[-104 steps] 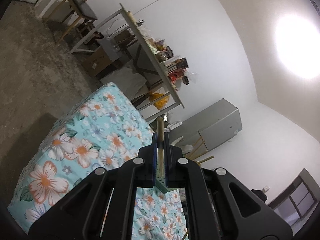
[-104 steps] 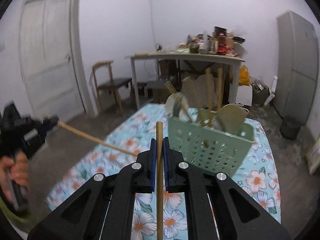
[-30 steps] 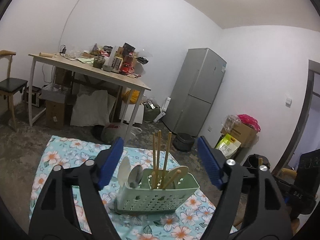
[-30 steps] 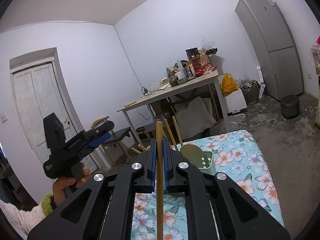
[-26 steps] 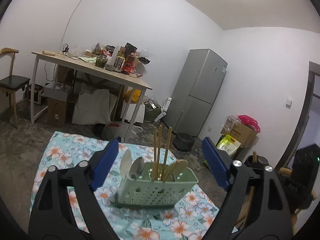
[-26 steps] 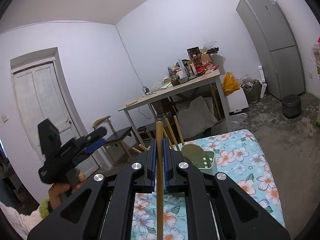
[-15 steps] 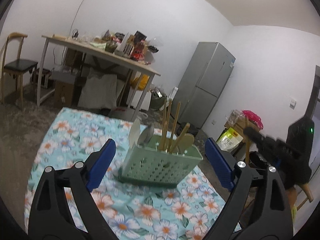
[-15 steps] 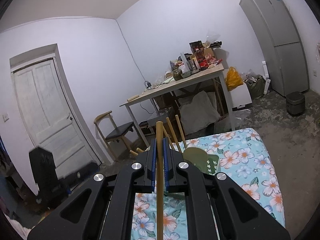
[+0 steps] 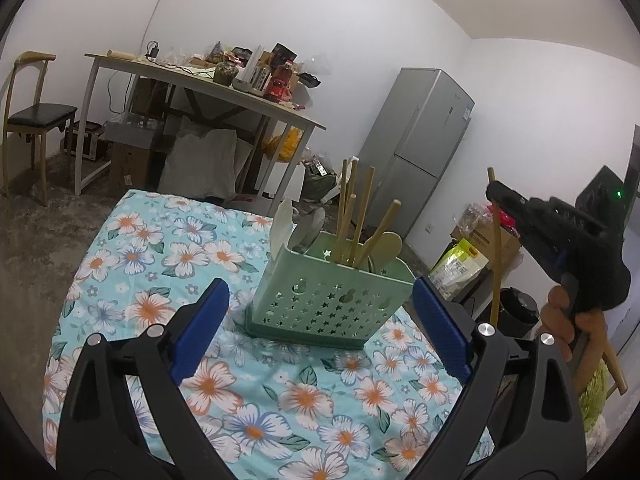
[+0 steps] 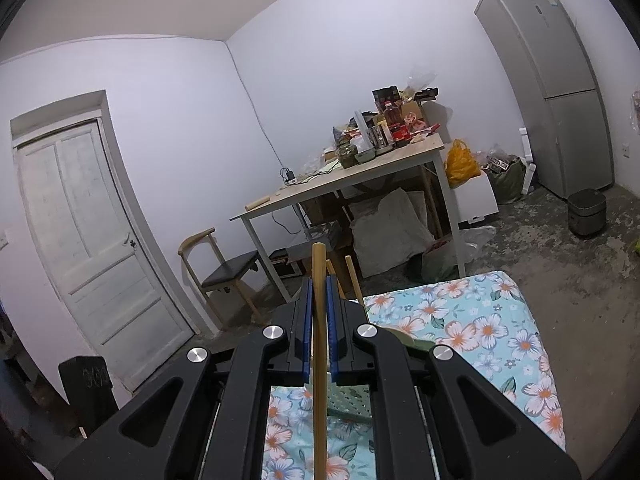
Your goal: Organize utensils
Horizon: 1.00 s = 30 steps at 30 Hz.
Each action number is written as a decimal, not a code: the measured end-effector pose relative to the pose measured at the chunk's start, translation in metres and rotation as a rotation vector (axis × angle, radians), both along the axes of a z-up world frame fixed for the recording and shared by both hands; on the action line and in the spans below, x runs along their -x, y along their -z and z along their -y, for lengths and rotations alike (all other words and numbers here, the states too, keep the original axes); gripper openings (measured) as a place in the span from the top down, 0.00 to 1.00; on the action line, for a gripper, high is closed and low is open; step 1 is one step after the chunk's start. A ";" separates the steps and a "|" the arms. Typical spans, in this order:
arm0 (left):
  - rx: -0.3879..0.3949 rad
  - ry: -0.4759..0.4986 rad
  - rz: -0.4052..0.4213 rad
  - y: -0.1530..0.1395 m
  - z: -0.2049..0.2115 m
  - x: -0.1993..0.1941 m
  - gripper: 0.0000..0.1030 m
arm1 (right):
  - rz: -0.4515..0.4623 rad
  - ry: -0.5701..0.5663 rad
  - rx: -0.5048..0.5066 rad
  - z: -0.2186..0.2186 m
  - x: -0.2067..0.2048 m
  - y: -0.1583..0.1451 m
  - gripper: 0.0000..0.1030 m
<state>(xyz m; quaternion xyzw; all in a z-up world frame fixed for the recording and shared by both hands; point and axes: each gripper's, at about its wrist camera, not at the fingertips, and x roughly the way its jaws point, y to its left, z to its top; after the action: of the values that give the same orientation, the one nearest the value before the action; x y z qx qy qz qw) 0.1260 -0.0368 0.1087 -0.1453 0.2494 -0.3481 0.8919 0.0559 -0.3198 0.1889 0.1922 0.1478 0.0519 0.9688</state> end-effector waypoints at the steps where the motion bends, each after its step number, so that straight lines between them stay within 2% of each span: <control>1: -0.001 0.002 -0.001 0.001 -0.001 -0.001 0.14 | -0.002 0.000 0.000 -0.001 -0.002 0.000 0.93; 8: 0.000 -0.001 -0.009 0.007 -0.005 -0.008 0.13 | -0.022 -0.009 -0.002 -0.009 -0.014 0.006 0.93; 15: 0.014 -0.002 -0.068 0.018 -0.012 -0.016 0.13 | -0.032 -0.016 -0.011 -0.011 -0.021 0.010 0.93; 30: -0.026 -0.046 -0.070 0.024 -0.023 -0.015 0.12 | 0.001 -0.055 -0.020 -0.015 -0.035 0.008 0.93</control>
<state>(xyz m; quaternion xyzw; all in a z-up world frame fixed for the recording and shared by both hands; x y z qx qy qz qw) 0.1413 -0.0133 0.0842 -0.1515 0.2816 -0.3188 0.8922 0.0907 -0.3048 0.1812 0.1976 0.1521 0.0799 0.9651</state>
